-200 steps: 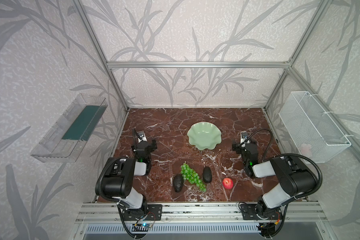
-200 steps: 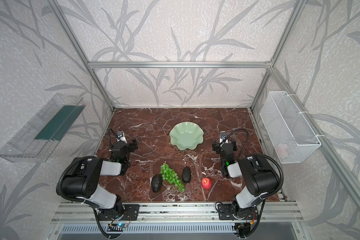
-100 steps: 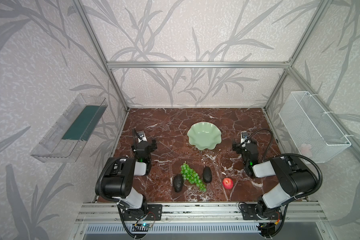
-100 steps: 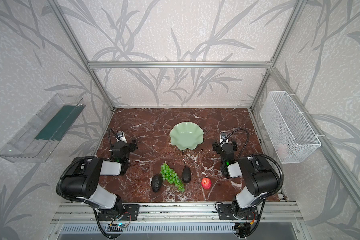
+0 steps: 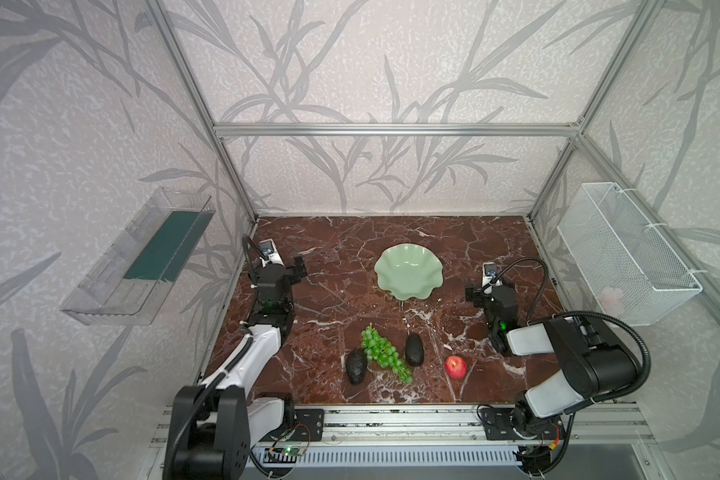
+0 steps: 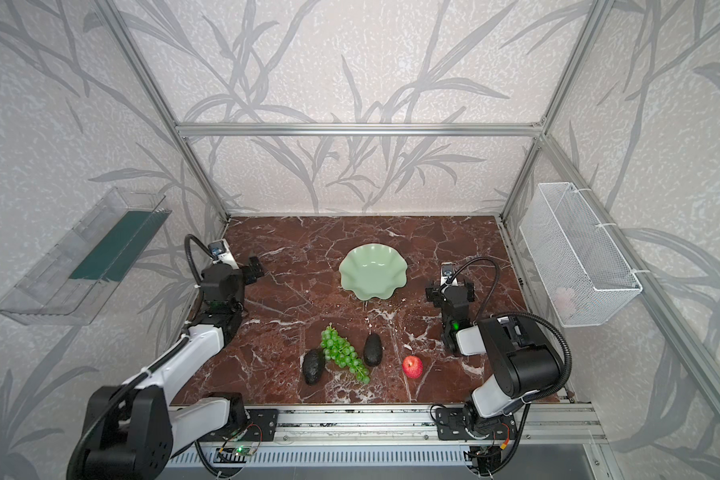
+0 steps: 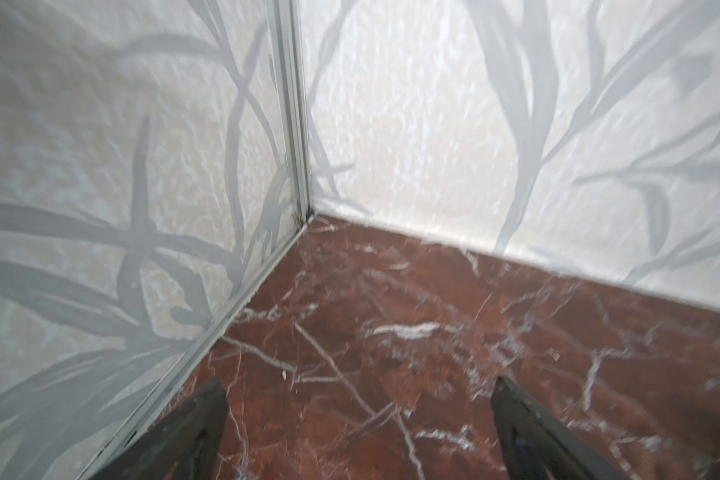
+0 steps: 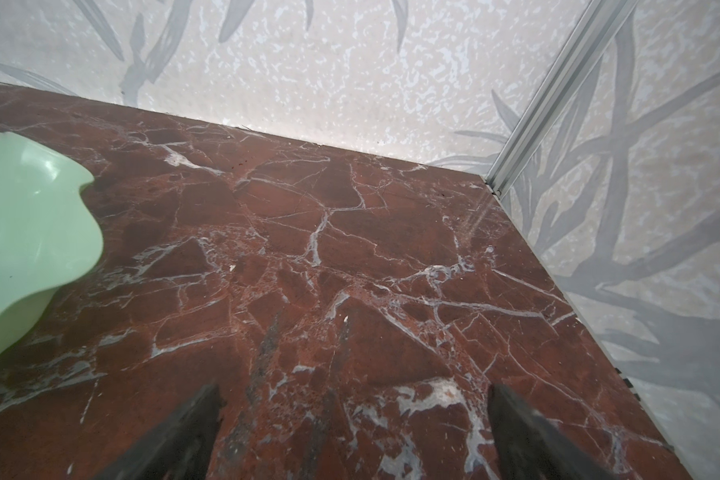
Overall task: Place and organize the fake fruits in the fruit bowl
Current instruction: 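Reach the right gripper down to the red apple while the left arm rises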
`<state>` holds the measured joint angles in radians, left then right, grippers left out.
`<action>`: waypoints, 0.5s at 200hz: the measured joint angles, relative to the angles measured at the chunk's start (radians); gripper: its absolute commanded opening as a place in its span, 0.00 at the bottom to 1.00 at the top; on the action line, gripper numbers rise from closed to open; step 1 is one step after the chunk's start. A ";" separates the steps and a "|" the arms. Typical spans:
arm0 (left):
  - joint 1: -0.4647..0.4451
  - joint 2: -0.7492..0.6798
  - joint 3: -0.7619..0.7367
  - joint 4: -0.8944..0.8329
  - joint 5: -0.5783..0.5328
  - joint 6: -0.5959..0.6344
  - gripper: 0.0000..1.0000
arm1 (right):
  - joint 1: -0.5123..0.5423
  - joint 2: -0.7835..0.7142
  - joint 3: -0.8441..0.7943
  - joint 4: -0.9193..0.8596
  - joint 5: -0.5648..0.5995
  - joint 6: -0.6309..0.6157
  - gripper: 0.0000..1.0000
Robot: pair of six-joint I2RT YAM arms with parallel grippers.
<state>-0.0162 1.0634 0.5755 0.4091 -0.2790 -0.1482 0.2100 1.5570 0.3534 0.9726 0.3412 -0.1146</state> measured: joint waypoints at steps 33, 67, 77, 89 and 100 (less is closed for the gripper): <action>0.005 -0.164 0.013 -0.154 0.022 -0.038 0.99 | -0.003 -0.168 0.239 -0.377 -0.029 0.044 0.99; 0.005 -0.169 0.014 -0.296 0.057 -0.062 0.99 | -0.018 -0.328 0.362 -0.547 -0.159 0.198 0.99; 0.005 -0.165 0.018 -0.330 0.067 -0.066 0.98 | -0.024 -0.358 0.349 -0.584 -0.233 0.224 0.96; 0.005 -0.160 0.037 -0.372 0.080 -0.066 0.98 | -0.027 -0.386 0.330 -0.665 -0.317 0.251 0.94; 0.005 -0.158 0.060 -0.404 0.089 -0.066 0.98 | -0.014 -0.412 0.323 -0.785 -0.375 0.269 0.92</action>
<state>-0.0109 0.9051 0.6357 0.0051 -0.1898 -0.2146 0.1959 1.1446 0.6769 0.1879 -0.0334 0.1547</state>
